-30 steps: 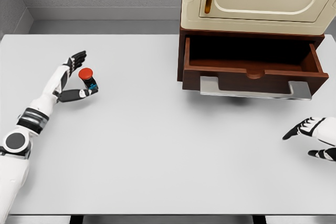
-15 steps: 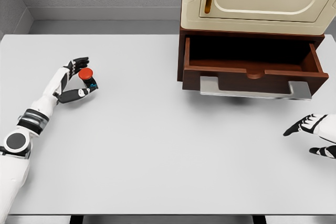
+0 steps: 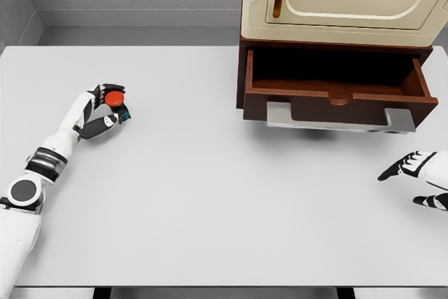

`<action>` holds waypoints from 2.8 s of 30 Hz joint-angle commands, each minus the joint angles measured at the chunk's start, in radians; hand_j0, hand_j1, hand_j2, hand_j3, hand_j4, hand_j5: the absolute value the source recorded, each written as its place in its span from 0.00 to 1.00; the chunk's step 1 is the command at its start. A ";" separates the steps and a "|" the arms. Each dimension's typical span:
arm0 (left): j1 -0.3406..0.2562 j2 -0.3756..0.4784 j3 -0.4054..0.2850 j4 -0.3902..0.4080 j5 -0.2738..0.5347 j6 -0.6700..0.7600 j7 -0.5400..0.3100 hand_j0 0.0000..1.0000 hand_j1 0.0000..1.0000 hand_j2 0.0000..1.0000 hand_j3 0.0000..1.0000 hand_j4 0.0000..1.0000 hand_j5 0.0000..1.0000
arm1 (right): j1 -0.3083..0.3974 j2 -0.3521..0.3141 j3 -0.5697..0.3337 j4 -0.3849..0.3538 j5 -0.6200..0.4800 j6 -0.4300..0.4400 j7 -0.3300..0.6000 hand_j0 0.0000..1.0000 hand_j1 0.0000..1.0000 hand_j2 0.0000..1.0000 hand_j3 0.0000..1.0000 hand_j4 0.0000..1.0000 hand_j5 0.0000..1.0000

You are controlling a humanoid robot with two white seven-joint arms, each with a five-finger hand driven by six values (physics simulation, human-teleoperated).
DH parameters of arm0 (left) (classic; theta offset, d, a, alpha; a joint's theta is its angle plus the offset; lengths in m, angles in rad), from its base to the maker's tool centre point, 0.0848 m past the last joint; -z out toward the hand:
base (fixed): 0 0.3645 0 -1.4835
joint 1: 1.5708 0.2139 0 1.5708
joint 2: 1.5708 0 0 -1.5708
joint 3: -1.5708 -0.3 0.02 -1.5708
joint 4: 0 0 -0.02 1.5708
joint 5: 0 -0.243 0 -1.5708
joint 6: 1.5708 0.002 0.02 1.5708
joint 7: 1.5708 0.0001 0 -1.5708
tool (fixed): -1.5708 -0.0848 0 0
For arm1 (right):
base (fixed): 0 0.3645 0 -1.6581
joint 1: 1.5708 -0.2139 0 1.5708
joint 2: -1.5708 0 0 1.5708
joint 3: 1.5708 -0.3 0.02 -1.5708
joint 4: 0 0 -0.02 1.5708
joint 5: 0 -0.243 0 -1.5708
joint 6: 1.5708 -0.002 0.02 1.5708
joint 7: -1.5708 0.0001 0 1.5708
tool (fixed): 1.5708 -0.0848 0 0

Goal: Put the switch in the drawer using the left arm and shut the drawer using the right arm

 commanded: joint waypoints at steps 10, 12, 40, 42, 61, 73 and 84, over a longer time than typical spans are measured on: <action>0.005 0.003 0.002 -0.054 0.011 -0.002 0.000 0.54 0.54 0.54 0.54 0.54 0.54 | -0.002 -0.017 -0.002 -0.001 -0.008 0.002 0.000 0.75 0.75 0.75 0.75 0.75 0.75; 0.009 0.009 0.002 -0.078 0.011 -0.002 0.000 0.54 0.54 0.54 0.54 0.54 0.54 | -0.002 -0.023 -0.002 -0.001 -0.009 0.002 0.000 0.76 0.76 0.76 0.76 0.76 0.76; 0.015 0.006 -0.034 -0.300 0.005 0.011 -0.015 0.52 0.52 0.52 0.52 0.52 0.52 | 0.000 -0.015 -0.024 -0.001 -0.011 0.002 0.020 0.78 0.78 0.78 0.78 0.78 0.78; 0.015 0.006 -0.040 -0.313 0.005 0.011 -0.015 0.51 0.51 0.51 0.51 0.51 0.51 | -0.002 -0.017 -0.024 -0.001 -0.011 0.002 0.020 0.78 0.78 0.78 0.78 0.78 0.78; -0.002 0.001 -0.086 -0.432 -0.006 0.011 -0.015 0.49 0.49 0.49 0.49 0.49 0.49 | -0.002 -0.026 -0.022 -0.001 -0.012 0.002 0.021 0.78 0.78 0.78 0.78 0.78 0.78; -0.011 0.000 -0.086 -0.521 -0.038 0.011 -0.015 0.49 0.49 0.49 0.49 0.49 0.49 | -0.002 -0.029 -0.022 -0.001 -0.012 0.002 0.021 0.78 0.78 0.78 0.78 0.78 0.78; -0.058 -0.017 -0.106 -0.541 -0.039 0.011 -0.017 0.49 0.49 0.49 0.49 0.49 0.49 | -0.002 -0.041 -0.021 0.001 -0.014 0.002 0.021 0.79 0.79 0.79 0.79 0.79 0.79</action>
